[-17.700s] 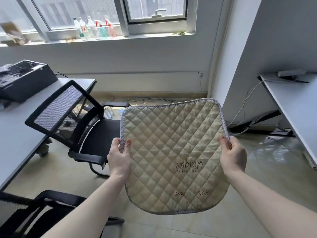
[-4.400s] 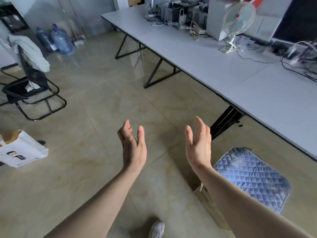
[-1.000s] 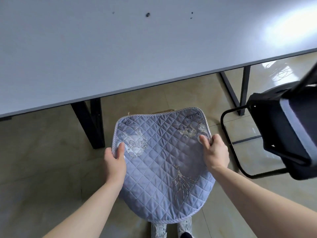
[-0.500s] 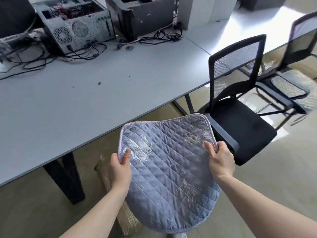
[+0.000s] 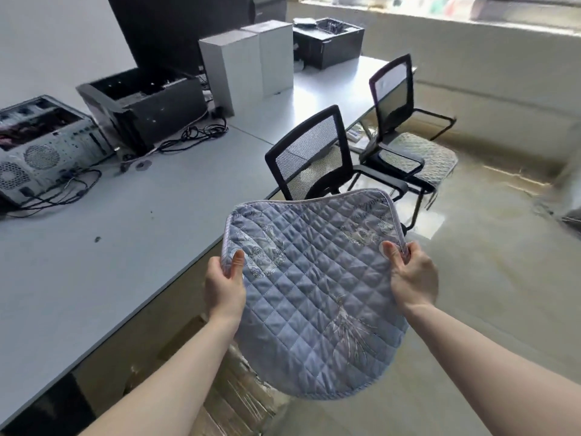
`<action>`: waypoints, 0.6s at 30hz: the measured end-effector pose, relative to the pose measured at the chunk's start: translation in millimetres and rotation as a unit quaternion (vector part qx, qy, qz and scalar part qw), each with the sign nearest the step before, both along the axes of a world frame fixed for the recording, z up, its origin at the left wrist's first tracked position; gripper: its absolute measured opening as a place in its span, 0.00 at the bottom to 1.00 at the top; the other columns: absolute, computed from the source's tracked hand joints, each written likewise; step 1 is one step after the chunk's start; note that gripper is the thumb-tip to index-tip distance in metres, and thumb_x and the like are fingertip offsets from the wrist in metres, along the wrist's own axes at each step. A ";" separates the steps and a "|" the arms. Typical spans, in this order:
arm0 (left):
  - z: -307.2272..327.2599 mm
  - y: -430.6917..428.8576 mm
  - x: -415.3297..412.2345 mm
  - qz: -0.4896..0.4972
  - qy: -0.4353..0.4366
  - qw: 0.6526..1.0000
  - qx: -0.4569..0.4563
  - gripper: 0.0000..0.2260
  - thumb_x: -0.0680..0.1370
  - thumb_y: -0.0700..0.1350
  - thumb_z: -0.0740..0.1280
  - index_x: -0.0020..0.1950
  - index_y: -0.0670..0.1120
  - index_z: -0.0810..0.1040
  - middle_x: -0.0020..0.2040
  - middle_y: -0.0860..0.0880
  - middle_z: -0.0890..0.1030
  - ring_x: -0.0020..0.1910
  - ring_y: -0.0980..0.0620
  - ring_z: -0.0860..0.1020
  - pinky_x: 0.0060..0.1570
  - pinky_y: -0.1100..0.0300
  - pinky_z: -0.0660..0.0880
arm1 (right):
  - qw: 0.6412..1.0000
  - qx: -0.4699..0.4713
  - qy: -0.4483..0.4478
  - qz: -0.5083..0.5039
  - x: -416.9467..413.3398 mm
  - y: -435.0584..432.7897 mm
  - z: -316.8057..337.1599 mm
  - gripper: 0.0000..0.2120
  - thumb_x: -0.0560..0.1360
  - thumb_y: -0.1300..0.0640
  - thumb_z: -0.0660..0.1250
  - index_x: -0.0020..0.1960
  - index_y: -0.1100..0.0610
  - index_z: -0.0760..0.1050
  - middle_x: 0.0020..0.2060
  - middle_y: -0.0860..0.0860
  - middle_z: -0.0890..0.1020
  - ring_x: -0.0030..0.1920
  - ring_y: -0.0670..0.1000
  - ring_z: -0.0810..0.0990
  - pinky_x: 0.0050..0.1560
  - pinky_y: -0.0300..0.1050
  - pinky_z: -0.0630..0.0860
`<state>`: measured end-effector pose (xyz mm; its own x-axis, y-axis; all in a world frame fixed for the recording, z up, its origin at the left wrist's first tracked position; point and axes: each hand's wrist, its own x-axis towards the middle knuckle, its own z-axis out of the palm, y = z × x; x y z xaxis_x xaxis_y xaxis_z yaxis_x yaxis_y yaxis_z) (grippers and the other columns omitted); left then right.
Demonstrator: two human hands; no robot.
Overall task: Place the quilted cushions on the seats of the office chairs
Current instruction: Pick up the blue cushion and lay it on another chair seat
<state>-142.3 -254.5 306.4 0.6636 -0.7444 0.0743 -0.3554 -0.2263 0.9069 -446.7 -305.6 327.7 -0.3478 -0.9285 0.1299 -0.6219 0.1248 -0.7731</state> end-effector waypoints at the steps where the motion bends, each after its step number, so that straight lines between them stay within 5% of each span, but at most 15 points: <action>1: 5.9 -7.2 -11.7 -0.009 -0.005 1.000 -0.003 0.20 0.75 0.64 0.63 0.39 0.47 0.69 0.31 0.54 0.73 0.29 0.57 0.70 0.29 0.60 0.64 | 1.000 -0.007 -0.001 -0.010 -12.0 -0.8 5.0 0.22 0.77 0.39 0.63 0.45 0.60 0.72 0.34 0.55 0.79 0.33 0.58 0.77 0.32 0.46 0.67; 6: 25.8 -39.5 -70.2 -0.047 -0.016 0.999 -0.015 0.20 0.76 0.63 0.65 0.40 0.47 0.69 0.31 0.56 0.73 0.27 0.65 0.71 0.27 0.73 0.66 | 0.996 -0.026 -0.006 -0.079 -72.3 -4.6 20.9 0.21 0.77 0.40 0.65 0.44 0.59 0.71 0.36 0.57 0.78 0.36 0.59 0.75 0.36 0.48 0.65; 18: 58.0 -100.4 -265.6 -0.150 -0.042 0.988 -0.020 0.22 0.75 0.65 0.63 0.44 0.46 0.71 0.35 0.55 0.75 0.33 0.58 0.73 0.33 0.58 0.67 | 0.983 -0.045 -0.025 -0.176 -263.0 -6.1 38.3 0.20 0.77 0.40 0.65 0.45 0.59 0.71 0.37 0.57 0.79 0.36 0.58 0.74 0.36 0.48 0.65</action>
